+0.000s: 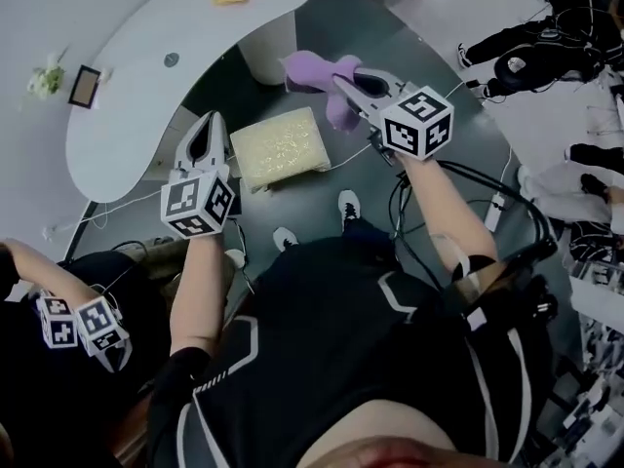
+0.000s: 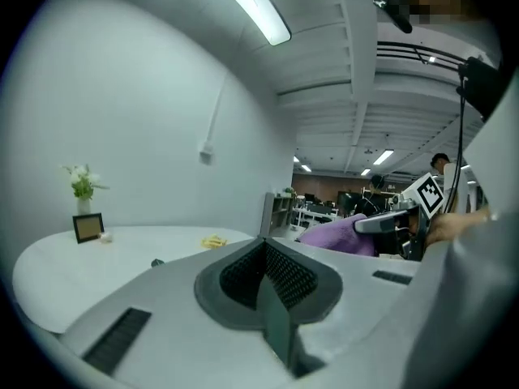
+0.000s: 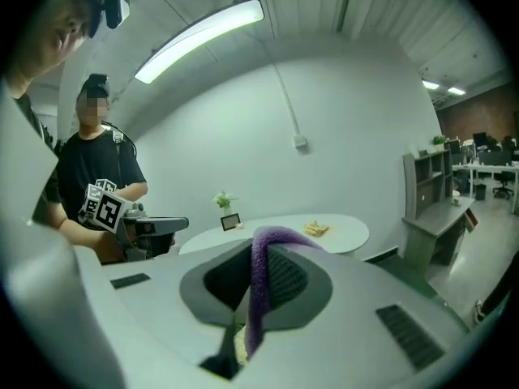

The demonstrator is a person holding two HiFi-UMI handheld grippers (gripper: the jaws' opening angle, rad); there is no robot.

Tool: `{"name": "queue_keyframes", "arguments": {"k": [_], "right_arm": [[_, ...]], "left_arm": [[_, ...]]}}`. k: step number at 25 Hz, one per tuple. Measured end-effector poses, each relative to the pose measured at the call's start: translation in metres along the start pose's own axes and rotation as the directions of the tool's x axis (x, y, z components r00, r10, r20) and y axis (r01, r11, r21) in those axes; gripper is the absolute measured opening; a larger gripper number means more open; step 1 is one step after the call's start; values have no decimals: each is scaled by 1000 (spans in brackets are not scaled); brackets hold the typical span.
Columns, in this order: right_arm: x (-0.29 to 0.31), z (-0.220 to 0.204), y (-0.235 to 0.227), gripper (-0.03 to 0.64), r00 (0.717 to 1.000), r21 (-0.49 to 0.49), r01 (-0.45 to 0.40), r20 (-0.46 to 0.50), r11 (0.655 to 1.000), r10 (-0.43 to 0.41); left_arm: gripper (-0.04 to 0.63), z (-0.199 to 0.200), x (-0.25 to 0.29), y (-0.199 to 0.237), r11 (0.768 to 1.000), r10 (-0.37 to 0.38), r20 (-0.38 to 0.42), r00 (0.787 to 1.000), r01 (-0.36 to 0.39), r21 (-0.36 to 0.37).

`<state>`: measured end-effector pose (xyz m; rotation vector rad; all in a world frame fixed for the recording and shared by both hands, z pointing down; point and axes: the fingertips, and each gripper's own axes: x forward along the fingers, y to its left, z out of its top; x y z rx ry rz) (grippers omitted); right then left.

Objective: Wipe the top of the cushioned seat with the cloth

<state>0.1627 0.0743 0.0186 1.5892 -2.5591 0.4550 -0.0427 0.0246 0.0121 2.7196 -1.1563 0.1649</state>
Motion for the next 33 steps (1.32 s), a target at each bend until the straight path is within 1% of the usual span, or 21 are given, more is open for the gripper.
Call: {"name": "queue_keyframes", "arguments": {"k": [3,7,10,17,20,27,33], "right_arm": [[-14,33,20,25,999,-41,11,53,999,-9],[-33,75,32,25,993,-108,47,111,993,-35],[-48,96,32,23,988,-165,87,140,982,-64],[-46,102,23,23,982,-162,120,161,979,-94],[-45,102,22,23,982,-170,133,159,976,-106],[-46,99,20,23,982,-172,146,147,974,-121],[-49,103,17,23,982,-183,154,137,971,-130]], "left_arm": [[3,38,-25,-1,1000,13,66,998,-14,17],[3,84,-44,-9,997,40,128,991,-49,63],[3,102,-51,-17,995,56,157,986,-69,76],[3,104,-52,-15,993,71,181,981,-87,81],[3,106,-52,-15,992,73,195,978,-91,86],[3,101,-53,-19,993,61,199,978,-80,88],[3,106,-52,-20,993,79,219,973,-96,70]]}}
